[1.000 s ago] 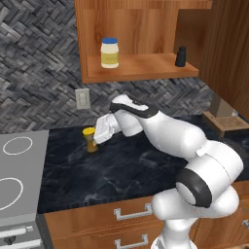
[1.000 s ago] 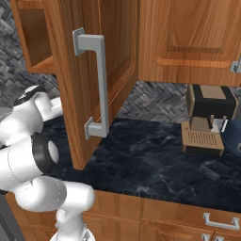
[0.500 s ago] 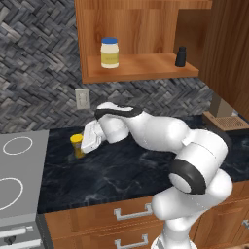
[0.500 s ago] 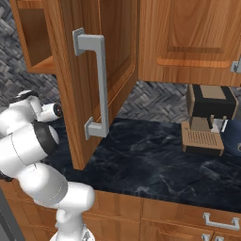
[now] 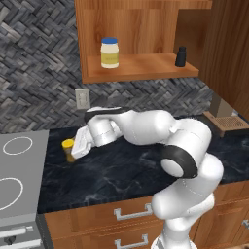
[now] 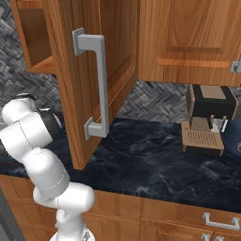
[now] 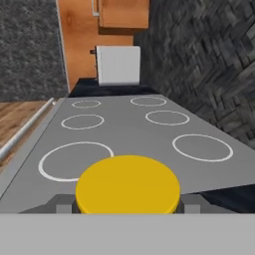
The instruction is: Collect the turmeric, mayonnaise, and shaker from the cabinet and place them next to the stove.
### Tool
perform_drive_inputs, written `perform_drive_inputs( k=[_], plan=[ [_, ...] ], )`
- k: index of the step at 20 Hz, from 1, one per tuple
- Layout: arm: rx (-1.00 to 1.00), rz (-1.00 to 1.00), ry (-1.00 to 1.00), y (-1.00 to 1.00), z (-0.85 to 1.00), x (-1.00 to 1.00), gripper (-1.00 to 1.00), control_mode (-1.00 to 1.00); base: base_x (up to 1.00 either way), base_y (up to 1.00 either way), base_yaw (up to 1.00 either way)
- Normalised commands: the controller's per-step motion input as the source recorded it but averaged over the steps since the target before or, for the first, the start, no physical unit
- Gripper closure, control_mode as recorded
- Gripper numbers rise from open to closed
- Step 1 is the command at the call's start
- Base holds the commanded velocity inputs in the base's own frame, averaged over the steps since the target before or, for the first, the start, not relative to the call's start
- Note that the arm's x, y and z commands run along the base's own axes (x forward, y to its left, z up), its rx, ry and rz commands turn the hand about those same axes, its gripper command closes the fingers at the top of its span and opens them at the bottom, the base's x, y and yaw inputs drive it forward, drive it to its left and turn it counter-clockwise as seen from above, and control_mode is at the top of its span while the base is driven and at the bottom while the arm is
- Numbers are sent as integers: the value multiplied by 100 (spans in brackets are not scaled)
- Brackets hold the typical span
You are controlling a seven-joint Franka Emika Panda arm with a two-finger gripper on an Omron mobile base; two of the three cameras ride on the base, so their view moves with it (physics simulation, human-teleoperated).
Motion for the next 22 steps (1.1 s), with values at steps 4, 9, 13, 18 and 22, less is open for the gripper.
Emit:
perform_drive_inputs(
  k=[4, 9, 13, 18, 22],
  plan=[
    [0, 0, 0, 18, -33, 25, 100, -100, 0, 0, 0],
    [0, 0, 0, 14, -39, 27, 100, -100, 0, 0, 0],
    [0, 0, -1, 8, -36, 22, 100, -100, 0, 0, 0],
    [0, 0, -3, 8, -35, 18, 100, -100, 0, 0, 0],
    [0, 0, -3, 9, -39, 15, 100, -100, 0, 0, 0]
  ],
)
